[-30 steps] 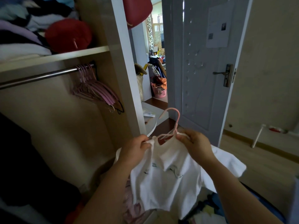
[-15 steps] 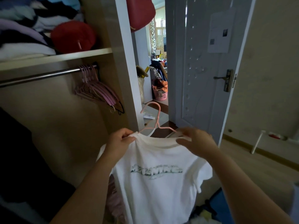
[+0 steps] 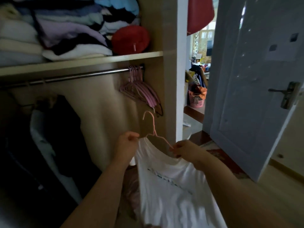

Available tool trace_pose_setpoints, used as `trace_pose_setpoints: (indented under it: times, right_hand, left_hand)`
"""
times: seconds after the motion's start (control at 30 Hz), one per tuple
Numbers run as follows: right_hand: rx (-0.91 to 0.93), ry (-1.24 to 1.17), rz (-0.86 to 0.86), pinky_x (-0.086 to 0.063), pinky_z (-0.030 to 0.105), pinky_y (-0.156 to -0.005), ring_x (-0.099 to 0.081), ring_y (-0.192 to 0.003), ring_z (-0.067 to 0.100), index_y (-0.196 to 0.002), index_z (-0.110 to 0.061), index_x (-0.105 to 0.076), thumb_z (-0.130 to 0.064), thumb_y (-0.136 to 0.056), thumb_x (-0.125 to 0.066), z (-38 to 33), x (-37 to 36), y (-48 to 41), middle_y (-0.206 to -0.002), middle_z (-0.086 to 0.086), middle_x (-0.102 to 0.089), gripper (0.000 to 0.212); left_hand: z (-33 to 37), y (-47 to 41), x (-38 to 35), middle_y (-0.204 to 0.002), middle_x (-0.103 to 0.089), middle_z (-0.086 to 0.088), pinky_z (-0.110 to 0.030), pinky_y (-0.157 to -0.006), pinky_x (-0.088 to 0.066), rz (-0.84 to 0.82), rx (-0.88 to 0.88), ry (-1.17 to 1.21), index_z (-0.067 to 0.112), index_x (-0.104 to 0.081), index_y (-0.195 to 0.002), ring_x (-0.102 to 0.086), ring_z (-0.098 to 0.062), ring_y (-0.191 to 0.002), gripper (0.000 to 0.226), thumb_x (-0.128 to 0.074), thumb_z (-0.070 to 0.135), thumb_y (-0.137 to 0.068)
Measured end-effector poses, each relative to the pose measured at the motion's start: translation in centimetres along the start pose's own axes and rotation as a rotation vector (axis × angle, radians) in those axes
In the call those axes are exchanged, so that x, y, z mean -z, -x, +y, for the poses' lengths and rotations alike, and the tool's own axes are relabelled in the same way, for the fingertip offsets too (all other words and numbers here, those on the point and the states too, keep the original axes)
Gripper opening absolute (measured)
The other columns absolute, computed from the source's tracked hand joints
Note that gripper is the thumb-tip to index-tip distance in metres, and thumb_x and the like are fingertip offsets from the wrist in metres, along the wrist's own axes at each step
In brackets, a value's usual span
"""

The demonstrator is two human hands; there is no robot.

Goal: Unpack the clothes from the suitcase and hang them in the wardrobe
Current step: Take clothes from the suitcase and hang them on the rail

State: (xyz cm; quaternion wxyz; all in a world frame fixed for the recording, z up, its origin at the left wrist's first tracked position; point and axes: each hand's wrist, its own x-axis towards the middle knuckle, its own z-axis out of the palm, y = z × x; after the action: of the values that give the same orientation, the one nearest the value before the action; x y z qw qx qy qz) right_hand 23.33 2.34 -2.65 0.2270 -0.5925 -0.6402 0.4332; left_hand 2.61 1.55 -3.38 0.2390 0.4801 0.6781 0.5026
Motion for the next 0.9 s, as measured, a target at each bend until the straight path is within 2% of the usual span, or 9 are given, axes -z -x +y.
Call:
trace_pose_setpoints:
  times: [0.07, 0.17, 0.23, 0.33, 0.4, 0.6, 0.73, 0.83, 0.9]
  right_hand:
    - [0.001, -0.109, 0.004, -0.046, 0.030, -0.075, -0.056, -0.082, 0.022, -0.084, -0.008, -0.069, -0.004, -0.081, -0.064, -1.5, -2.1, -1.4, -0.084, 0.010, -0.062, 0.007]
    - [0.014, -0.245, 0.003, -0.043, 0.029, -0.073, -0.054, -0.077, 0.017, -0.081, -0.008, -0.067, -0.001, -0.083, -0.061, -4.3, -4.8, -3.1, -0.081, 0.006, -0.061, 0.010]
    - [0.027, -0.324, -0.026, -0.043, 0.028, -0.076, -0.053, -0.077, 0.014, -0.084, -0.011, -0.067, 0.001, -0.085, -0.059, -6.7, -6.5, -4.3, -0.088, 0.006, -0.063, 0.015]
    - [0.082, -0.368, -0.041, -0.042, 0.017, -0.068, -0.052, -0.077, 0.013, -0.104, -0.003, -0.067, 0.003, -0.087, -0.057, -10.5, -8.7, -5.5, -0.091, 0.008, -0.061, 0.021]
    - [0.128, -0.388, -0.059, -0.041, 0.014, -0.064, -0.051, -0.070, 0.009, -0.107, -0.001, -0.065, 0.003, -0.087, -0.055, -13.4, -10.4, -6.7, -0.083, 0.003, -0.060, 0.022]
    - [0.222, -0.438, -0.104, -0.043, 0.020, -0.066, -0.049, -0.067, 0.011, -0.110, 0.004, -0.063, 0.007, -0.087, -0.053, -20.6, -15.0, -10.5, -0.075, 0.003, -0.057, 0.026]
    - [0.277, -0.454, -0.141, -0.047, 0.028, -0.083, -0.051, -0.073, 0.012, -0.111, 0.002, -0.062, 0.003, -0.090, -0.051, -24.9, -18.3, -13.3, -0.080, 0.004, -0.058, 0.024]
    - [0.300, -0.477, -0.137, -0.047, 0.023, -0.076, -0.051, -0.071, 0.010, -0.111, 0.000, -0.062, 0.002, -0.091, -0.050, -27.5, -20.5, -15.5, -0.080, 0.003, -0.057, 0.023]
    - [0.309, -0.477, -0.127, -0.047, 0.022, -0.074, -0.052, -0.071, 0.010, -0.110, -0.001, -0.063, 0.002, -0.090, -0.052, -29.1, -22.0, -17.1, -0.082, 0.004, -0.059, 0.023]
  left_hand:
    - [-0.5, -0.8, 1.9, -0.090, -0.063, 0.004, -0.007, -0.064, -0.042, 0.029, -0.043, -0.051, 0.015, -0.069, -0.093, -0.056, -0.004, -0.076, 0.013, -0.058, 0.009, -0.090]
    - [-1.4, -2.5, 4.6, -0.093, -0.070, 0.000, -0.024, -0.084, -0.049, 0.055, -0.091, -0.123, 0.022, -0.071, -0.082, -0.063, -0.015, -0.087, 0.016, -0.062, 0.009, -0.086]
    - [-1.9, -4.0, 6.7, -0.096, -0.072, -0.003, -0.032, -0.088, -0.052, 0.085, -0.084, -0.160, 0.028, -0.069, -0.076, -0.066, -0.021, -0.092, 0.021, -0.064, 0.009, -0.085]
    - [-1.8, -5.9, 9.7, -0.096, -0.071, -0.004, -0.024, -0.082, -0.048, 0.131, -0.079, -0.158, 0.015, -0.073, -0.088, -0.064, -0.019, -0.093, 0.014, -0.062, 0.007, -0.087]
    - [-1.9, -7.7, 12.0, -0.091, -0.068, 0.001, -0.024, -0.081, -0.047, 0.148, -0.076, -0.106, 0.018, -0.071, -0.086, -0.063, -0.017, -0.092, 0.014, -0.061, 0.008, -0.088]
    - [-1.9, -12.7, 18.3, -0.090, -0.064, 0.005, -0.023, -0.080, -0.044, 0.242, -0.129, -0.165, 0.023, -0.066, -0.085, -0.061, -0.014, -0.091, 0.014, -0.058, 0.013, -0.091]
    - [-2.2, -16.3, 22.3, -0.100, -0.066, 0.002, -0.025, -0.083, -0.045, 0.284, -0.115, -0.186, 0.022, -0.066, -0.091, -0.060, -0.015, -0.097, 0.014, -0.055, 0.013, -0.094]
    - [-2.6, -18.6, 24.5, -0.101, -0.066, 0.003, -0.023, -0.083, -0.043, 0.319, -0.125, -0.211, 0.021, -0.068, -0.094, -0.059, -0.014, -0.097, 0.014, -0.055, 0.015, -0.094]
    - [-2.7, -20.2, 25.5, -0.100, -0.066, 0.003, -0.026, -0.086, -0.046, 0.342, -0.126, -0.220, 0.024, -0.067, -0.087, -0.060, -0.015, -0.097, 0.015, -0.056, 0.015, -0.093]
